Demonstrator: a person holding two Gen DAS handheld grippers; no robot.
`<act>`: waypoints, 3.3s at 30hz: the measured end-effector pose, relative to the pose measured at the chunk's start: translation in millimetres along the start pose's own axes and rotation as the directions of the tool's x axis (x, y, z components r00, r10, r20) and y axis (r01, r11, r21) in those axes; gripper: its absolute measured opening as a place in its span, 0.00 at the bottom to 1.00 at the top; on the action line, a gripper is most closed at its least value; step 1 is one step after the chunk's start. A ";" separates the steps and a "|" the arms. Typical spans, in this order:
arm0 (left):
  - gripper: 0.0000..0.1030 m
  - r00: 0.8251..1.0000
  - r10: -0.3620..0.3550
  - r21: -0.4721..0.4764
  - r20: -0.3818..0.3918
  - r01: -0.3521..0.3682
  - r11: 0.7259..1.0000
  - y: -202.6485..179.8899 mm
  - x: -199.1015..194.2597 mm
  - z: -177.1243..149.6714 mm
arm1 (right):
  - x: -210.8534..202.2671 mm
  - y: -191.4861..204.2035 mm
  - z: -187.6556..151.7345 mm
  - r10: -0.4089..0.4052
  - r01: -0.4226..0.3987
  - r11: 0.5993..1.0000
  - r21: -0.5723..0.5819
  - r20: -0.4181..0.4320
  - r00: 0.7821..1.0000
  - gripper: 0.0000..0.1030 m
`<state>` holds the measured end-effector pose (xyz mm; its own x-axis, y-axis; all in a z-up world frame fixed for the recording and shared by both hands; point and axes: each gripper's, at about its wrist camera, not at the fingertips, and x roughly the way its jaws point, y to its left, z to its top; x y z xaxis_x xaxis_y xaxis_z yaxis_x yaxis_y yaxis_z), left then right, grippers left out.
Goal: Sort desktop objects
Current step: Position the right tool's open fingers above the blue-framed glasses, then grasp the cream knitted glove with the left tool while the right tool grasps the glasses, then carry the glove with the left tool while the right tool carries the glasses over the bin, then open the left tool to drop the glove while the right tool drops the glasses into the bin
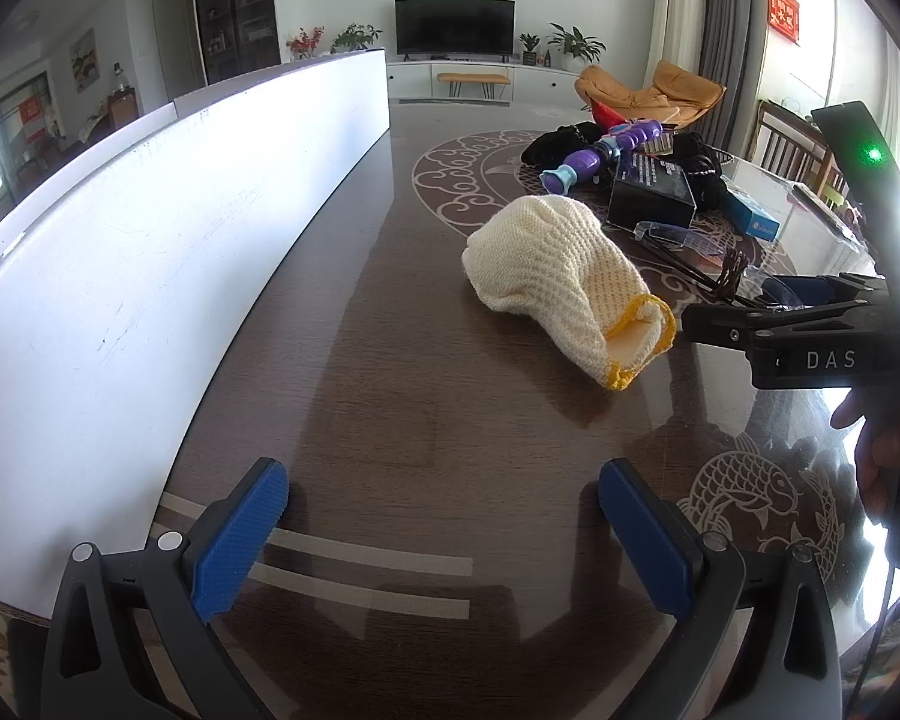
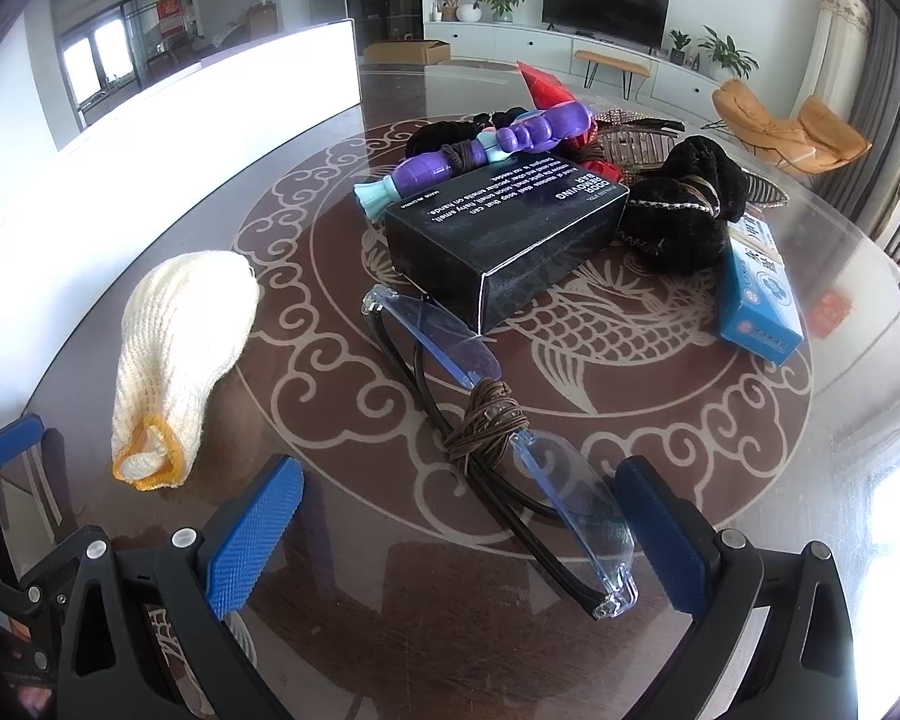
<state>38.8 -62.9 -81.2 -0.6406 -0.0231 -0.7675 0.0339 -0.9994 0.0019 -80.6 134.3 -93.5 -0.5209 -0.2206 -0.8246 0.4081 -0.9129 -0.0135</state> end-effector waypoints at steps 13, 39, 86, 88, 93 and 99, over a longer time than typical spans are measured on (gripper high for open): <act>1.00 1.000 0.000 0.000 -0.001 0.000 1.000 -0.2 0.0 0.1 | -0.3 -0.1 -1.9 -0.007 0.007 1.000 0.004 0.007 1.000 1.00; 1.00 0.995 -0.100 0.029 -0.013 0.100 0.995 -10.2 14.8 70.3 | -34.8 2.5 -15.7 0.137 -0.140 0.978 -0.152 -0.030 0.990 1.00; 0.75 0.976 0.113 -0.372 -0.185 -0.176 0.911 282.4 -40.1 97.0 | 19.3 326.3 194.7 0.385 -0.430 0.868 -0.250 -0.209 0.899 0.30; 0.79 0.979 0.135 -0.366 -0.153 -0.183 0.912 279.1 -44.8 94.8 | 25.7 323.5 193.2 0.363 -0.402 0.886 -0.231 -0.194 0.911 0.56; 0.79 0.983 0.183 -0.337 -0.023 -0.180 0.924 244.6 -76.5 98.3 | -15.6 286.0 191.4 0.420 -0.413 0.884 -0.218 -0.017 0.907 0.70; 0.95 0.979 -0.006 -0.188 0.202 0.045 0.981 135.2 -131.4 100.7 | -88.0 187.6 134.8 0.293 -0.235 0.944 -0.229 0.265 0.919 0.98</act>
<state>50.3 -197.5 84.4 -0.7827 -0.0217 -0.6220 0.1488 -0.9769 -0.1532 -59.3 -63.8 52.7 -0.5574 -0.5614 -0.6117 0.6800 -0.7314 0.0517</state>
